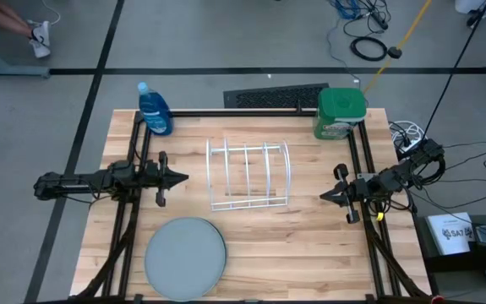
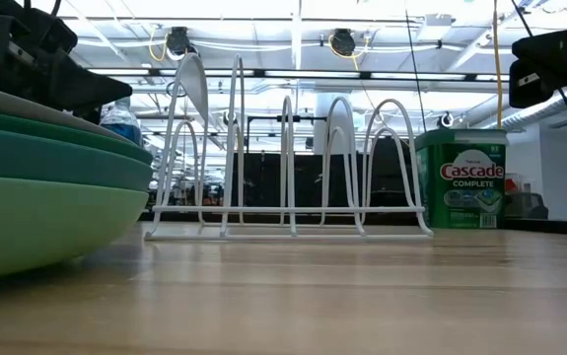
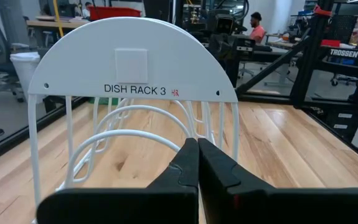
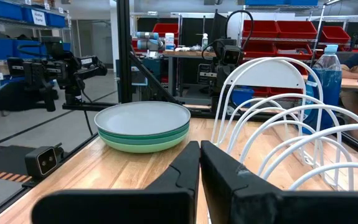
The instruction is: Sort dishes
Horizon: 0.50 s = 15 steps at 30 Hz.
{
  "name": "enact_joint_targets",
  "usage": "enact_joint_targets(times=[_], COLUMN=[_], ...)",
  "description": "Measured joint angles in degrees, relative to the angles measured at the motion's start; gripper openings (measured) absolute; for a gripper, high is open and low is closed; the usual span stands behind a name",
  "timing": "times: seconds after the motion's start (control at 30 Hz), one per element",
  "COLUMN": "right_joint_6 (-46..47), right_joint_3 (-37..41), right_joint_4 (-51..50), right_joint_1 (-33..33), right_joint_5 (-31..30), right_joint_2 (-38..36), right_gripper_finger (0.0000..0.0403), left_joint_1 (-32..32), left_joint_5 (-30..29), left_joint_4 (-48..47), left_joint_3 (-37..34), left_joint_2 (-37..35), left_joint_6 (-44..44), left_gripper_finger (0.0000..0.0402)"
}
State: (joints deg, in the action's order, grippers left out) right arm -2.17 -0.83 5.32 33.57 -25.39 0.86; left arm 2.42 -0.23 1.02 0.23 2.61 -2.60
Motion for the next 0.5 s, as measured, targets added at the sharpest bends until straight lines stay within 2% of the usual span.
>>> enact_joint_targets(times=[0.1,0.2,0.4,0.43,0.5], right_joint_6=[0.00,0.00,0.00,-0.43,-4.69], right_joint_3=[-0.01,0.01,-0.01,0.01,-0.01], right_joint_4=[0.00,0.00,0.00,0.02,0.33], right_joint_1=[-0.01,-0.01,0.01,-0.01,-0.12], right_joint_5=[0.00,0.00,0.00,-0.04,-0.77], right_joint_2=[0.01,0.00,-0.01,0.01,0.01], right_gripper_finger=[0.0011,0.0011,0.0011,0.0011,0.0011], left_joint_1=[0.00,-0.04,-0.07,-0.07,-0.22], left_joint_5=[-0.28,-0.26,-1.37,-1.02,3.72], left_joint_4=[3.01,11.08,31.78,34.08,36.32], left_joint_3=[0.02,0.00,-0.02,-0.02,-0.02], left_joint_2=[0.04,-0.02,-0.02,-0.02,0.08], left_joint_6=[-1.33,-10.41,-22.63,-26.02,-32.04], left_gripper_finger=[0.0000,0.0000,0.0000,0.0000,0.0000])
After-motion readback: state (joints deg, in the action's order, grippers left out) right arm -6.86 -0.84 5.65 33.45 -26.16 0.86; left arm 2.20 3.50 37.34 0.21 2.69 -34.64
